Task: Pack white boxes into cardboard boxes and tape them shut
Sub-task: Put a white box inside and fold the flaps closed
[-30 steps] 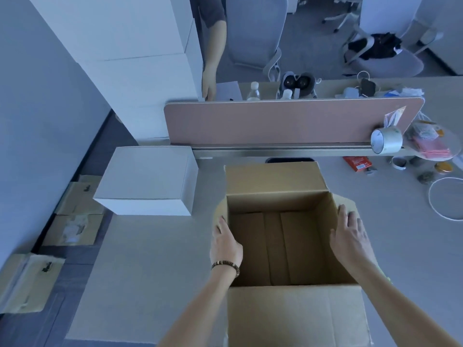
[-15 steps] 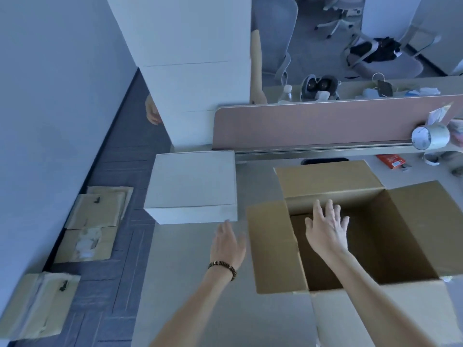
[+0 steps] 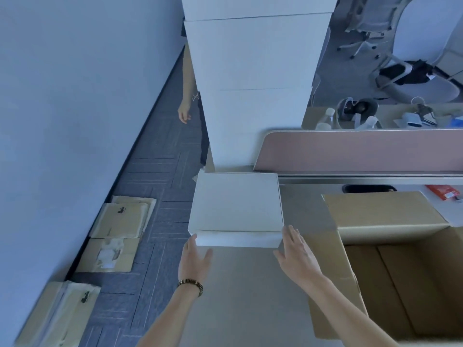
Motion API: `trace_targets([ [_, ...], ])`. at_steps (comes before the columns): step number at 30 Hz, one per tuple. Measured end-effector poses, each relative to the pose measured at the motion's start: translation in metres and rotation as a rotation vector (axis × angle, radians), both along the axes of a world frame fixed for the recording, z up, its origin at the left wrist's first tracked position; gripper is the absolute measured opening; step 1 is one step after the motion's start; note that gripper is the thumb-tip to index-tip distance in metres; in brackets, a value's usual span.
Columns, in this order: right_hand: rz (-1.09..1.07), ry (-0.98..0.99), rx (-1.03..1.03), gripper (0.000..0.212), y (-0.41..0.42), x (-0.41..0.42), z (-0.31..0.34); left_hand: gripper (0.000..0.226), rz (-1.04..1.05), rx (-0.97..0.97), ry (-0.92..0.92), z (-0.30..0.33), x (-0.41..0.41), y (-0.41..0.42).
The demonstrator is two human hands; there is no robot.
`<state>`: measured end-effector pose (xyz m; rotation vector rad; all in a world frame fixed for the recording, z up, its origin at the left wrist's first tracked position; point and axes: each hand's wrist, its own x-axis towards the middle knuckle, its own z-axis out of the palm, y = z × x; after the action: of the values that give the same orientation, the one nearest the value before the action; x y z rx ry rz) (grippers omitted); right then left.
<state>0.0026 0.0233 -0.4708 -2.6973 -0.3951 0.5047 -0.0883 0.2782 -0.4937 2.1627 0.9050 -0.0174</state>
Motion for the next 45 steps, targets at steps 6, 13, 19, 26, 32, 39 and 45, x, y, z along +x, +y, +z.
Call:
trace_targets([
  [6,-0.133,0.094,0.062,0.091,0.011,0.018,-0.014,0.057,0.040,-0.042,0.013,-0.010,0.018,0.038],
  [13,-0.238,0.162,0.181,0.066,0.014,0.038,-0.028,0.102,-0.085,-0.293,0.034,-0.032,0.042,0.079],
  [19,-0.258,0.264,0.267,0.078,0.015,0.055,-0.040,0.107,-0.252,-0.367,0.064,-0.048,0.065,0.100],
  [26,-0.301,0.331,0.451,0.100,0.019,0.060,-0.043,0.105,-0.284,-0.473,0.048,-0.054,0.071,0.100],
  [32,-0.285,0.370,0.467,0.120,0.025,0.058,-0.038,0.077,-0.156,-0.602,0.033,-0.052,0.060,0.094],
  [39,-0.227,0.396,0.485,0.118,0.038,0.032,-0.031,0.073,-0.109,-0.650,0.039,-0.034,0.014,0.094],
  [45,-0.174,0.448,0.476,0.113,0.046,-0.002,-0.015,0.069,-0.008,-0.659,0.056,-0.011,-0.042,0.092],
])
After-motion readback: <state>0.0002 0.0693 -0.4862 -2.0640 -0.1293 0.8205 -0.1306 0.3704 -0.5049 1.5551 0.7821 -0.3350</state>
